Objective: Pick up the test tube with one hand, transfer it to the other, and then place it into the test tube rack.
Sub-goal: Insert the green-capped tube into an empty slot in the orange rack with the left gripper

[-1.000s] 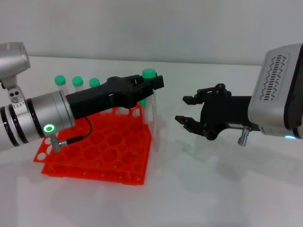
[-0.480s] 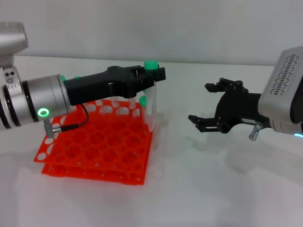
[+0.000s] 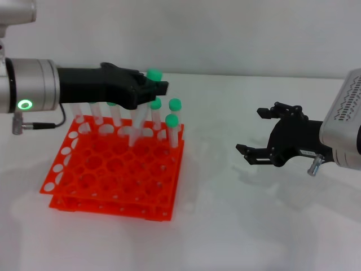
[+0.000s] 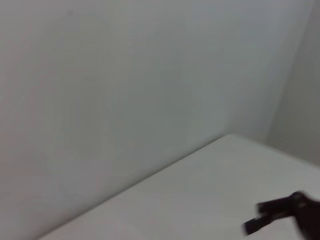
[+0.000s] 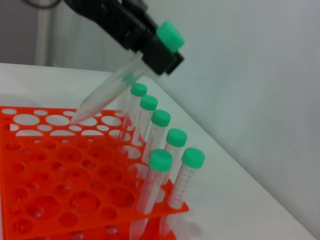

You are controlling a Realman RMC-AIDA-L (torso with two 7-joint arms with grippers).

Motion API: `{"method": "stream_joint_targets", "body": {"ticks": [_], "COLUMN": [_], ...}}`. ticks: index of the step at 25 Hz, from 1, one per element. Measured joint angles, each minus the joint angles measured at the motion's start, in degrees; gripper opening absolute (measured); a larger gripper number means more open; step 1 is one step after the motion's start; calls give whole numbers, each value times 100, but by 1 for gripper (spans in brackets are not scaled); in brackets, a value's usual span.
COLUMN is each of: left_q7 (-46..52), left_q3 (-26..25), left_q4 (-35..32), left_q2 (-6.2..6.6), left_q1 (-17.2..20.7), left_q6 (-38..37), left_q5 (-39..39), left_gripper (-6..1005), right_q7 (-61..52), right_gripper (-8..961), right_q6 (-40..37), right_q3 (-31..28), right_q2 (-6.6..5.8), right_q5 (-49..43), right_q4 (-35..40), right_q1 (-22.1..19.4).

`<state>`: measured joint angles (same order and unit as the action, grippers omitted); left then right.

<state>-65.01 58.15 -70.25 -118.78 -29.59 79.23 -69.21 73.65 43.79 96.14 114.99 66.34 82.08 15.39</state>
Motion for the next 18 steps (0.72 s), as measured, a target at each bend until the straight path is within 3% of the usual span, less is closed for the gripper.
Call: {"method": "stream_joint_targets", "body": {"ticks": [6, 10, 14, 18], "left_q7": [-199, -844, -2373, -3611], "left_q3": [227, 370, 726, 777], "left_q4": [-504, -530, -173, 411], "left_q2": [-19, -50, -61, -56], "left_q1": [227, 474, 931, 1134], "left_q6": [-250, -494, -940, -973], "left_q5": [182, -1, -1060, -2079], "left_gripper": [215, 215, 215, 216], "right_q7": [-63, -94, -153, -162], "right_gripper": [870, 870, 870, 870], "right_q6": [20, 28, -2, -9], "right_q3": [12, 69, 81, 95], "right_q2": [-3, -3, -3, 3], "right_q5": [18, 32, 37, 77], "right_q4": [0, -11, -61, -155], "right_q1": [-42, -44, -45, -16]}}
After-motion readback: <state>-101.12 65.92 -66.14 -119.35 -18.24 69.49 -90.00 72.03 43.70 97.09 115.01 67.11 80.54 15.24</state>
